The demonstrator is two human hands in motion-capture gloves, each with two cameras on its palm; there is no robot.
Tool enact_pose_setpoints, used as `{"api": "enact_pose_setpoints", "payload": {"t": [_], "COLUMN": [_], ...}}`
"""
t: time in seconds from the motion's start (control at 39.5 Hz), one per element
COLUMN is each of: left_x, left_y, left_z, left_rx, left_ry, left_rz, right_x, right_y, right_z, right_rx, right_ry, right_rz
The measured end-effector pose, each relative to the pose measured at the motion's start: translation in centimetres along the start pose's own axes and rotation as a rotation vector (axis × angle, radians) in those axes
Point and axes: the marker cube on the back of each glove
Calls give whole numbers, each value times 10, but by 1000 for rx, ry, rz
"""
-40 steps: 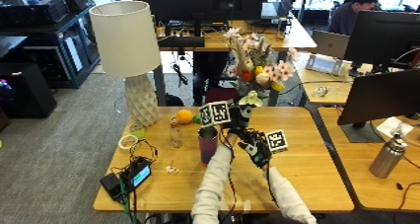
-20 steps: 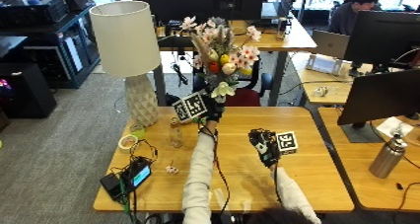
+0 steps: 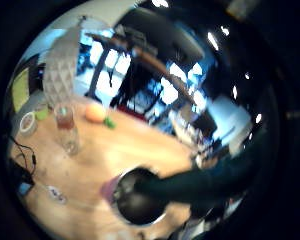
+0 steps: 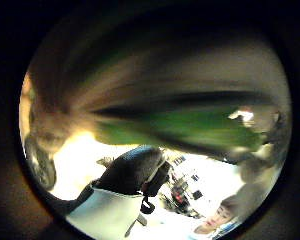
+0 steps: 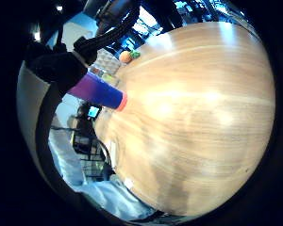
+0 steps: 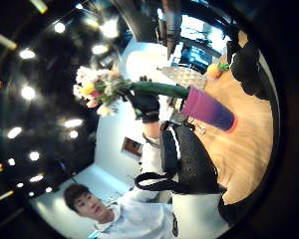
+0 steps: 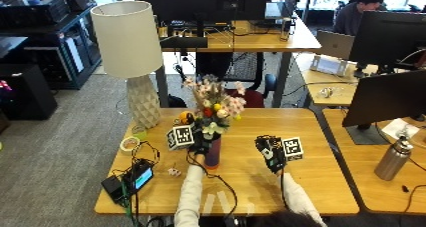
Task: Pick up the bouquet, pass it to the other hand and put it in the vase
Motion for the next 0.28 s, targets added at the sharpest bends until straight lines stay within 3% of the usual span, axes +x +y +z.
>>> {"api": "enact_pose_setpoints", "payload": {"t": [0.13, 0.28], "left_x": [-66, -52], "left_y": [55, 84], "left_z": [-10, -44], "left_rx": [-98, -118], "left_ry": [-54, -211], "left_rz": [-64, -82], "right_x": [21, 17], "right_y": [9, 18], "right_z": [-5, -17], "right_rx": [-10, -44], "right_ry": [-19, -197], "right_rz": [75, -26]}}
